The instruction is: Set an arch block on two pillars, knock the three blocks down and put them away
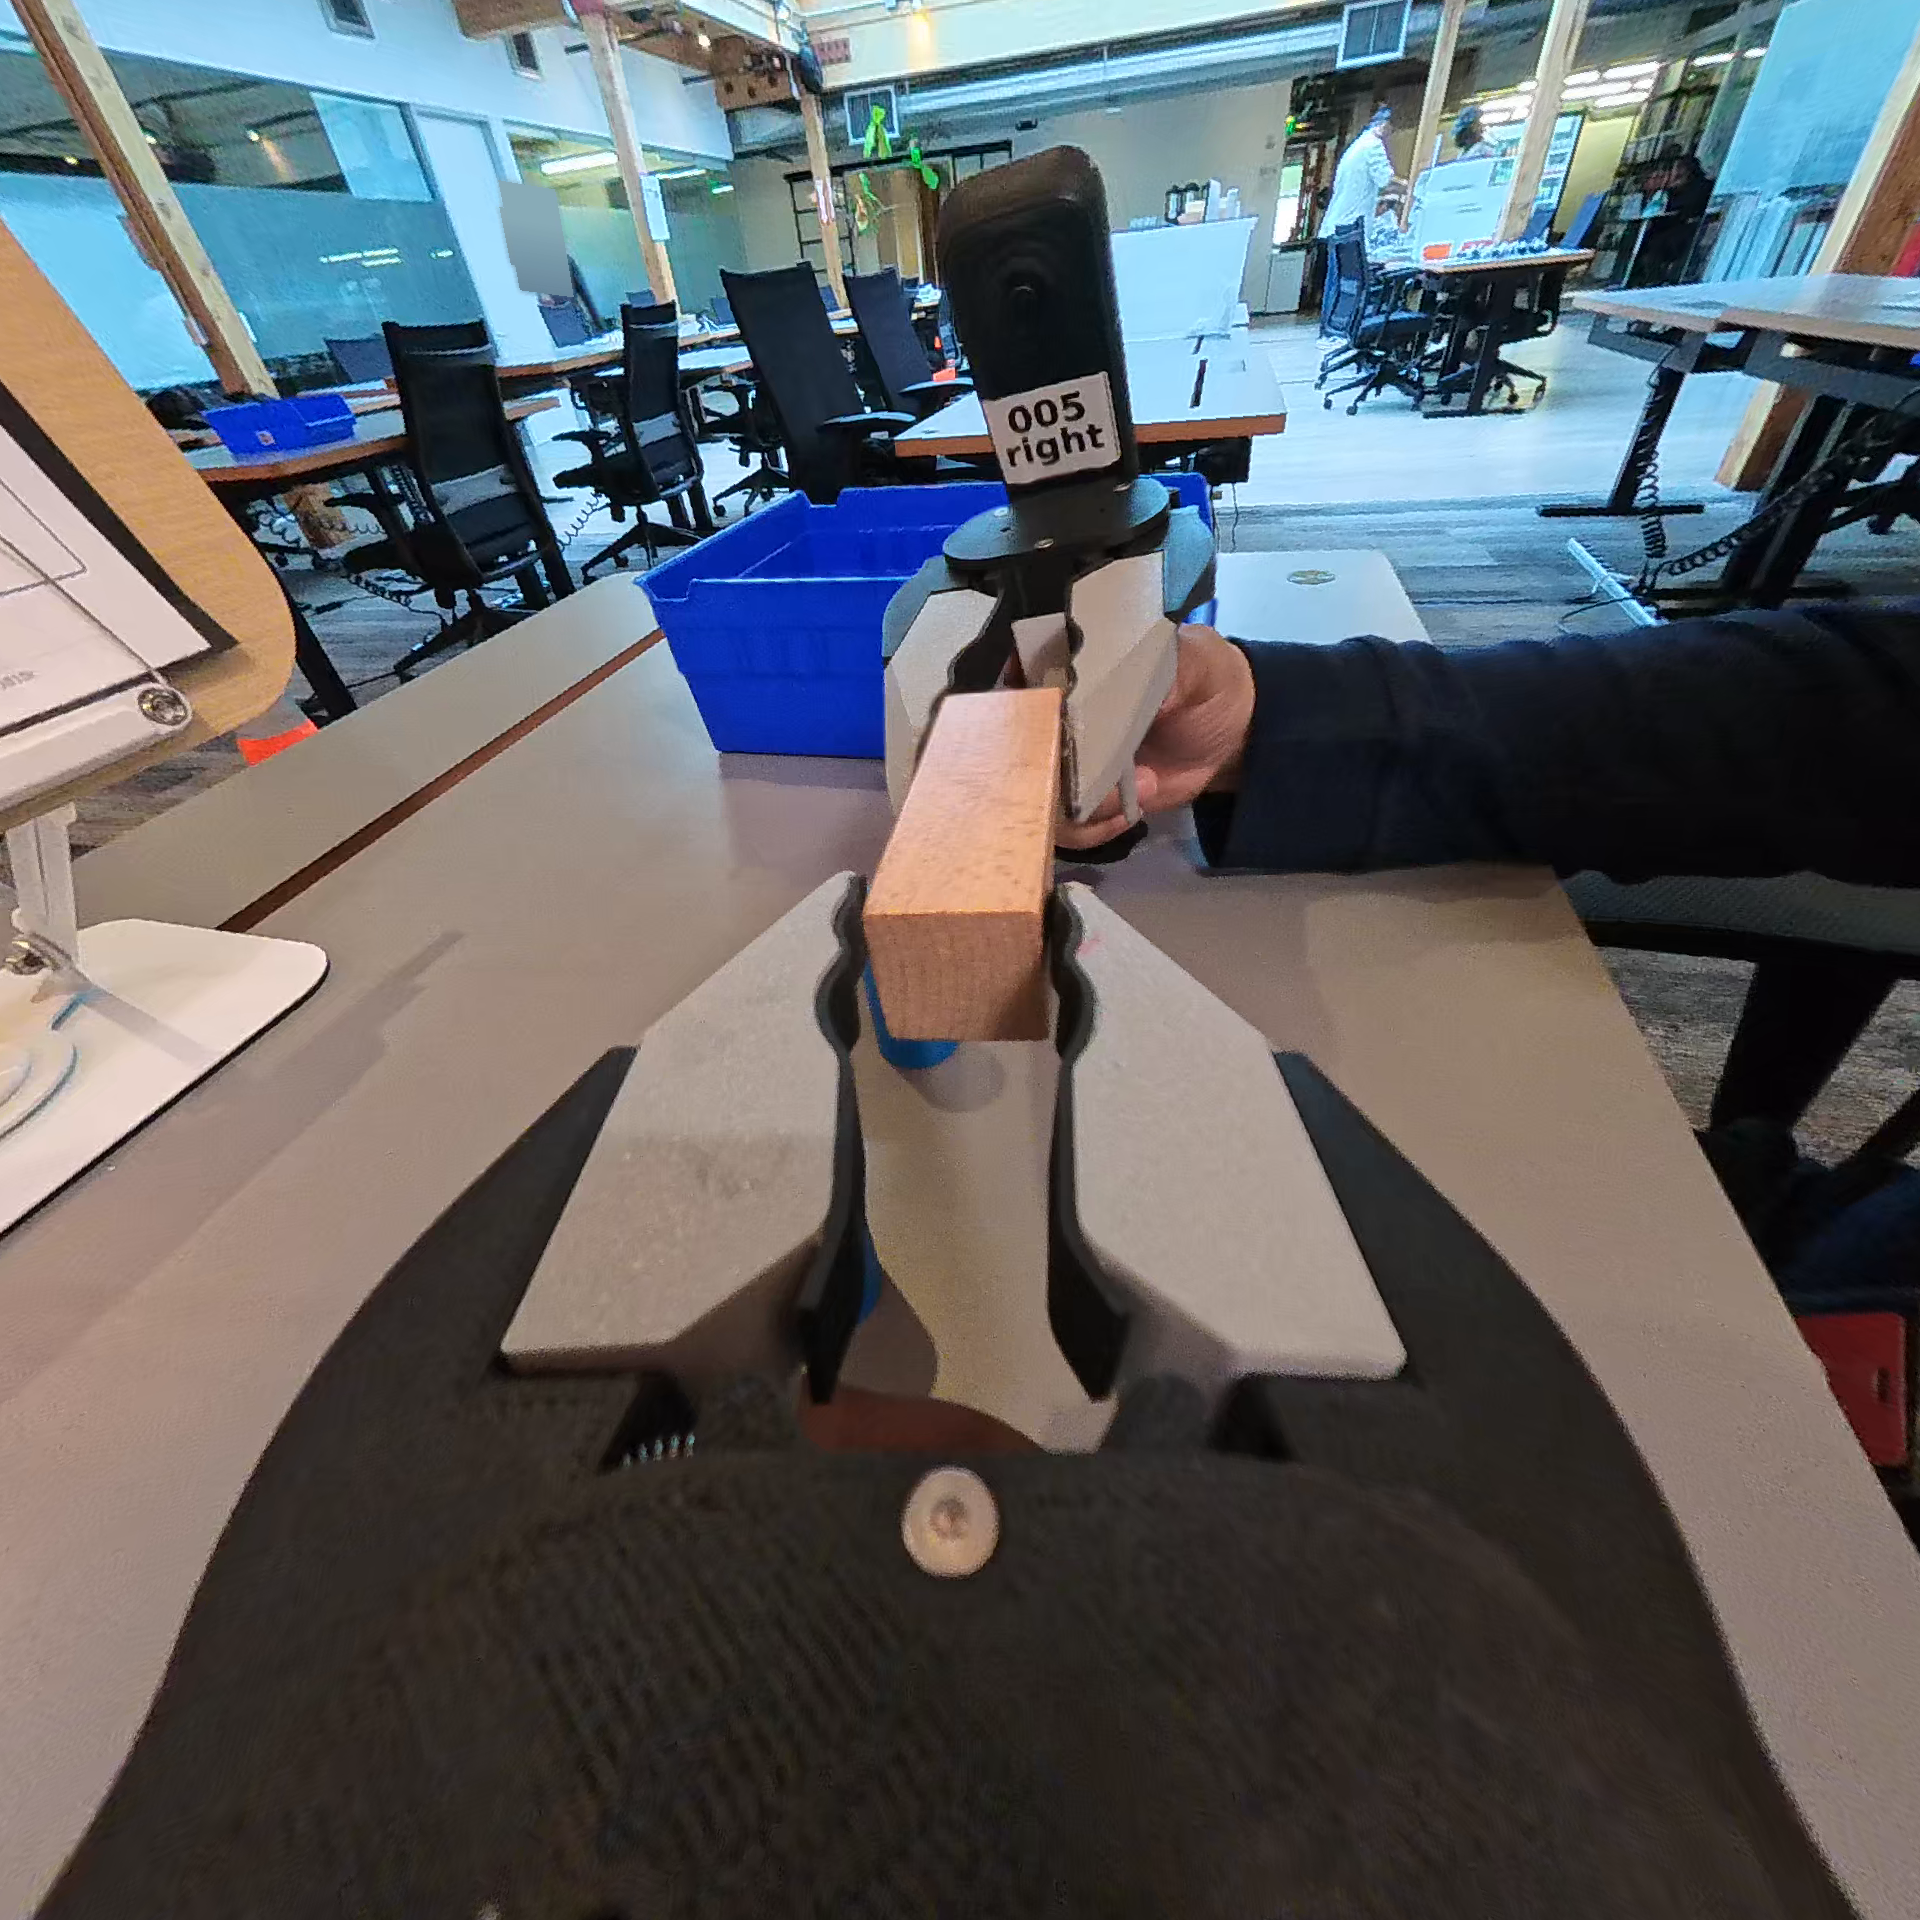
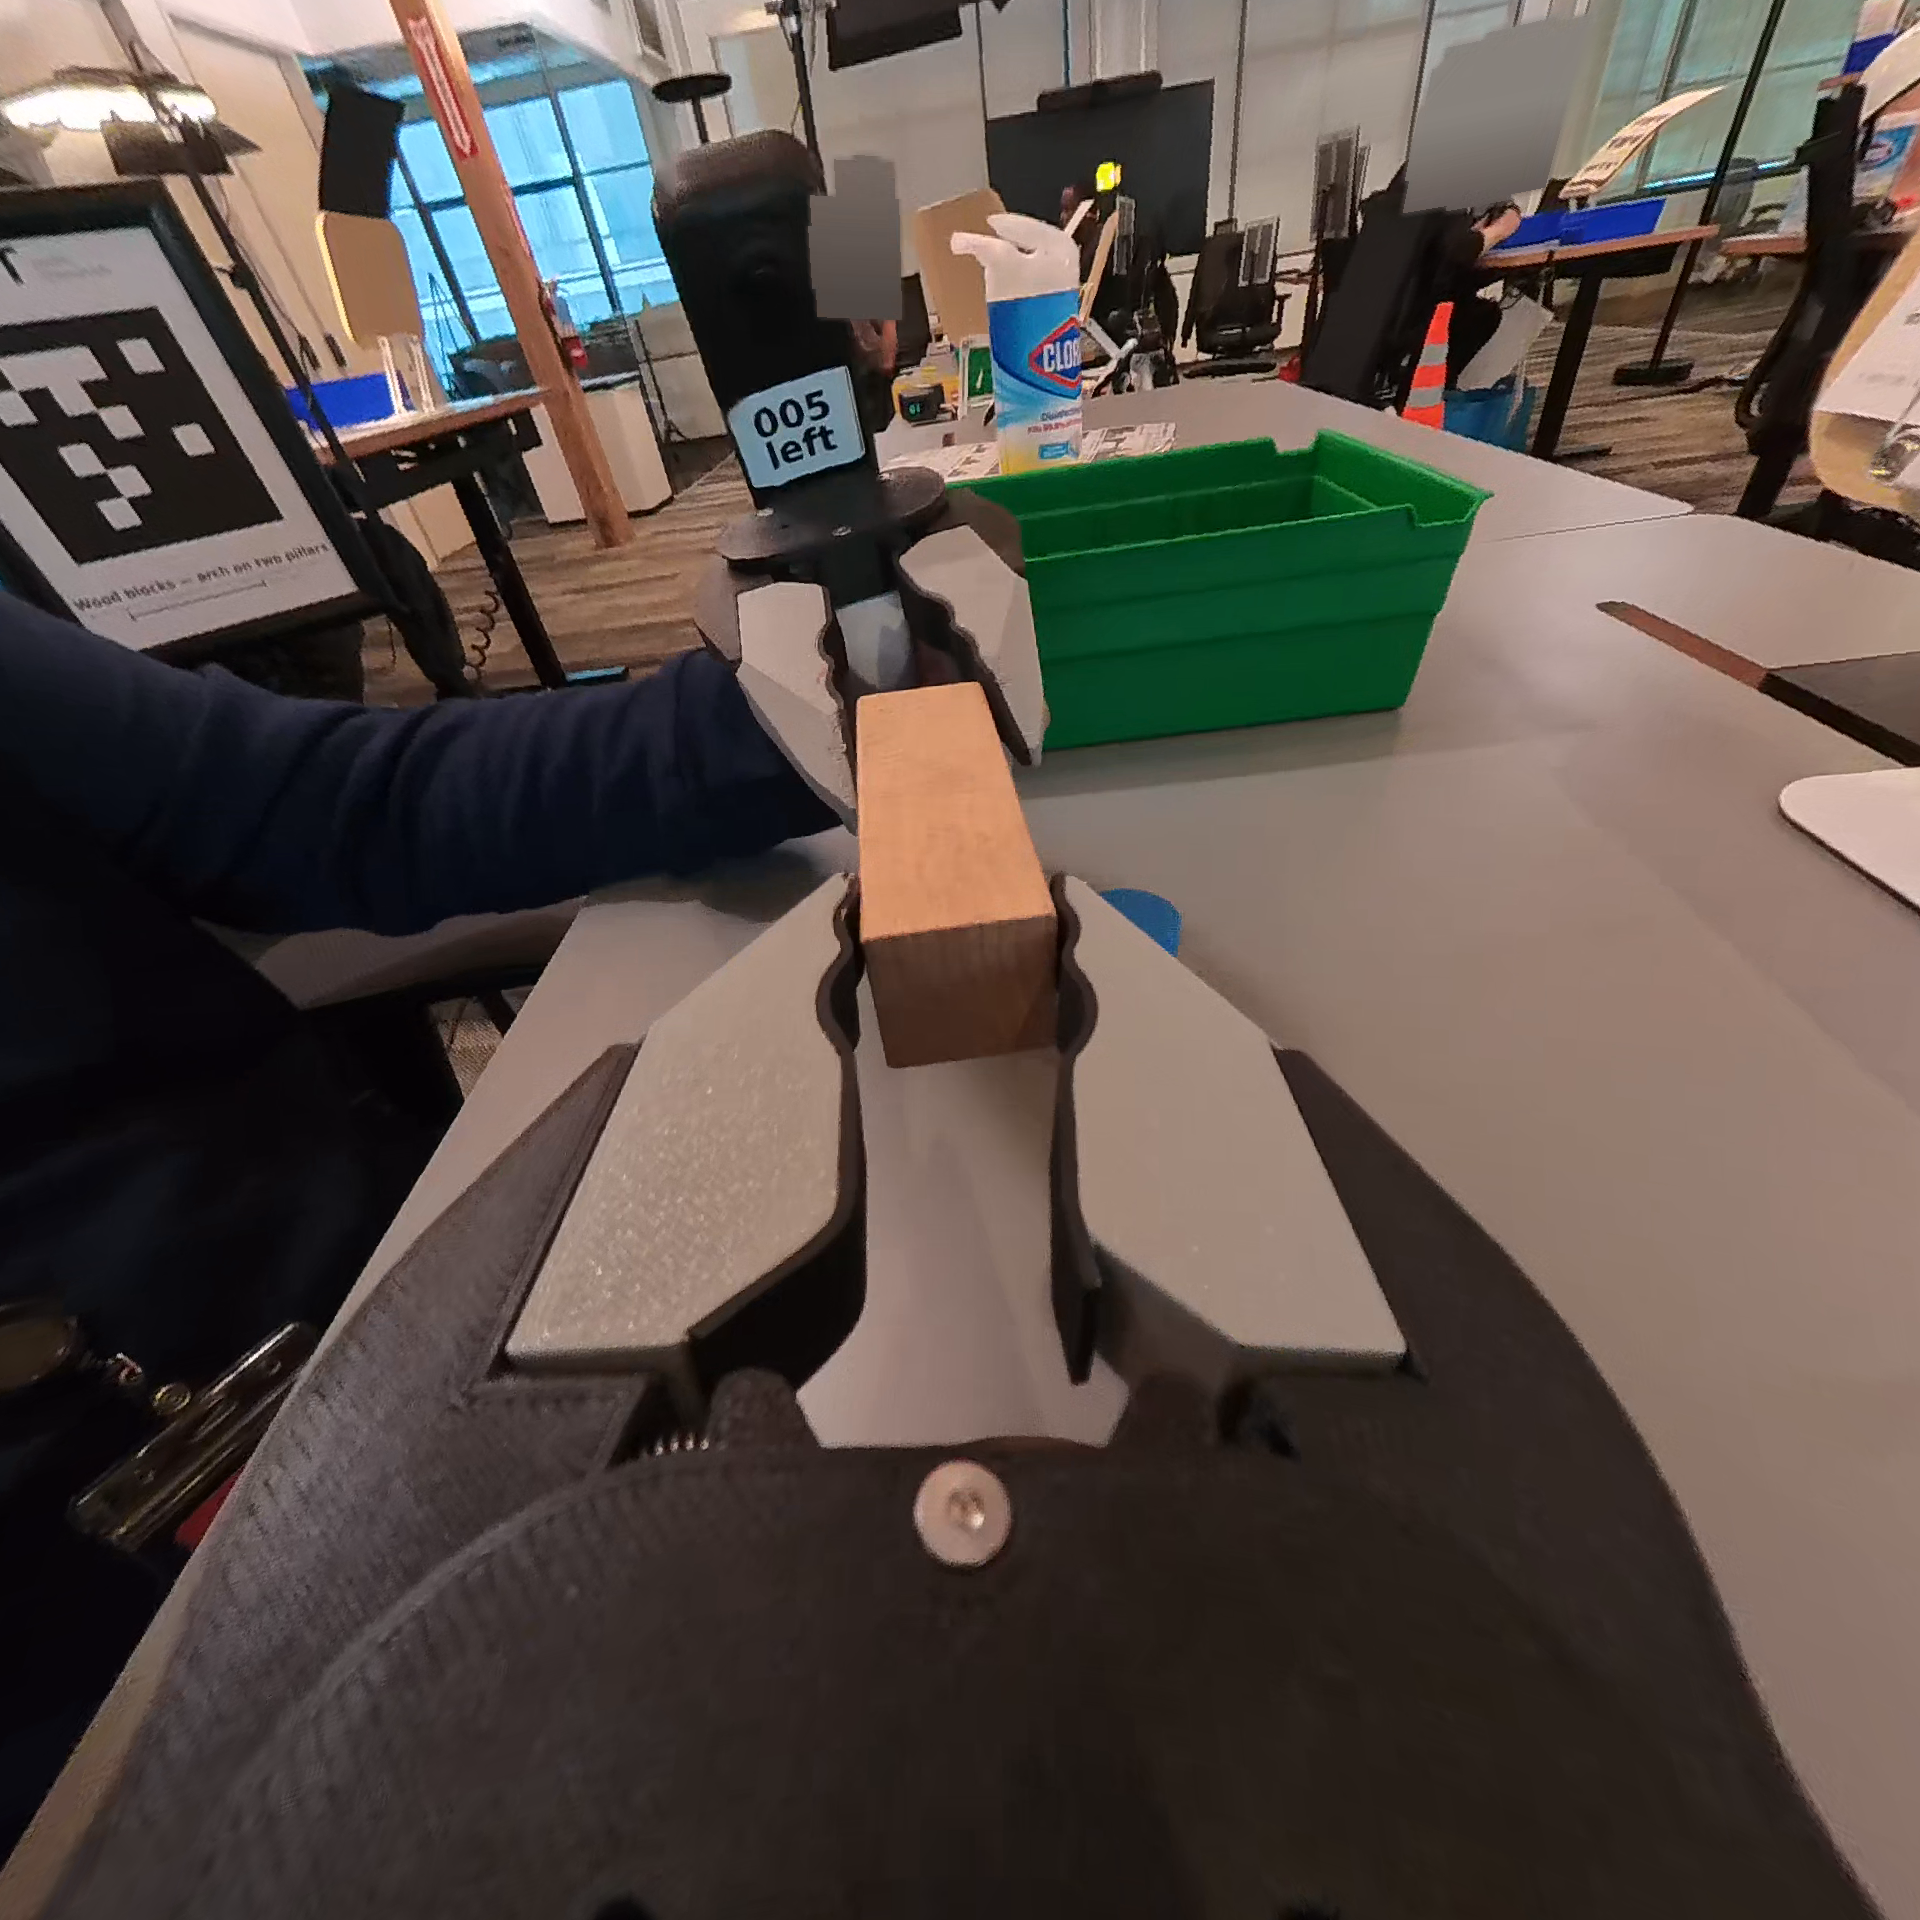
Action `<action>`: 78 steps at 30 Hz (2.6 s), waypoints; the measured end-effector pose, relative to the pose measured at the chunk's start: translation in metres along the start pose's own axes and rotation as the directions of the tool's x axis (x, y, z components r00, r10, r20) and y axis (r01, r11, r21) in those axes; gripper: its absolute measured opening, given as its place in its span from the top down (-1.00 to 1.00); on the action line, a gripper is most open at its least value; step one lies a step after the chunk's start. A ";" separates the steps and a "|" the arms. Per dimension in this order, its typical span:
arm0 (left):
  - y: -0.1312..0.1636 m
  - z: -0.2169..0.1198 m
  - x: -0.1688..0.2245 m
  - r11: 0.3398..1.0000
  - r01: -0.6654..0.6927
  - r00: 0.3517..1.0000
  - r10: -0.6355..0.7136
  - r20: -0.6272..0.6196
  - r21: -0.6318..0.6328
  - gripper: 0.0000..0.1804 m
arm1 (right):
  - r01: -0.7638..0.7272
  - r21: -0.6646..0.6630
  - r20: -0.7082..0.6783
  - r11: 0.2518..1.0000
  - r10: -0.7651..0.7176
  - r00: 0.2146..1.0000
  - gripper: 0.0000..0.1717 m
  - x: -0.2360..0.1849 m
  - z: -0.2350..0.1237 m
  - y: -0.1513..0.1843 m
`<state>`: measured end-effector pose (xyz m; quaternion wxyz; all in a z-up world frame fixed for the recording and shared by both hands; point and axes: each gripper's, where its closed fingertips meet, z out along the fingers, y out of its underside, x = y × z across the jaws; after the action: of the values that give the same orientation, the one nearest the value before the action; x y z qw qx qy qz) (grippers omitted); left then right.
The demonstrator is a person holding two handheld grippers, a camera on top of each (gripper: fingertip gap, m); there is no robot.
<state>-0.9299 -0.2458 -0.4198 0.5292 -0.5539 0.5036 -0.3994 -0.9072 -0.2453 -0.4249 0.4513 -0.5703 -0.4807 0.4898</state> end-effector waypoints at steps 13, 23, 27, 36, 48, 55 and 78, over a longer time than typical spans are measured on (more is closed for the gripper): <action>-0.003 -0.002 0.008 1.000 0.021 0.999 -0.020 -0.051 0.022 0.64 | 0.003 -0.038 0.006 0.999 -0.003 1.000 0.61 -0.006 0.007 0.004; -0.009 -0.002 0.011 0.998 0.032 0.998 -0.029 -0.062 0.051 0.64 | 0.001 -0.032 0.013 0.999 -0.001 1.000 0.61 -0.010 0.006 0.000; -0.010 -0.003 0.013 0.998 0.027 0.997 -0.023 -0.071 0.050 0.65 | 0.011 -0.065 0.011 0.998 -0.011 1.000 0.59 -0.011 0.009 0.005; -0.007 0.001 0.017 0.998 0.038 0.995 -0.034 -0.091 0.044 0.65 | 0.022 -0.064 0.027 0.998 -0.020 0.999 0.60 -0.017 0.013 0.005; -0.016 -0.002 0.007 0.992 0.082 0.996 -0.077 -0.052 0.100 0.62 | 0.081 -0.092 -0.026 0.992 -0.083 0.996 0.61 -0.008 0.015 0.002; -0.034 -0.020 -0.014 0.965 0.148 0.988 -0.154 0.013 0.215 0.56 | 0.055 -0.086 -0.075 0.995 -0.061 0.995 0.61 0.007 0.010 0.005; -0.011 -0.015 -0.053 0.974 0.181 0.951 -0.209 0.228 0.139 0.63 | 0.063 -0.240 -0.094 0.969 -0.088 0.992 0.61 0.037 0.019 0.020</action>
<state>-0.9524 -0.1977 -0.4025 0.5758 -0.6134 0.3542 -0.4083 -0.9216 -0.2103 -0.4515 0.4232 -0.6259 -0.5328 0.3811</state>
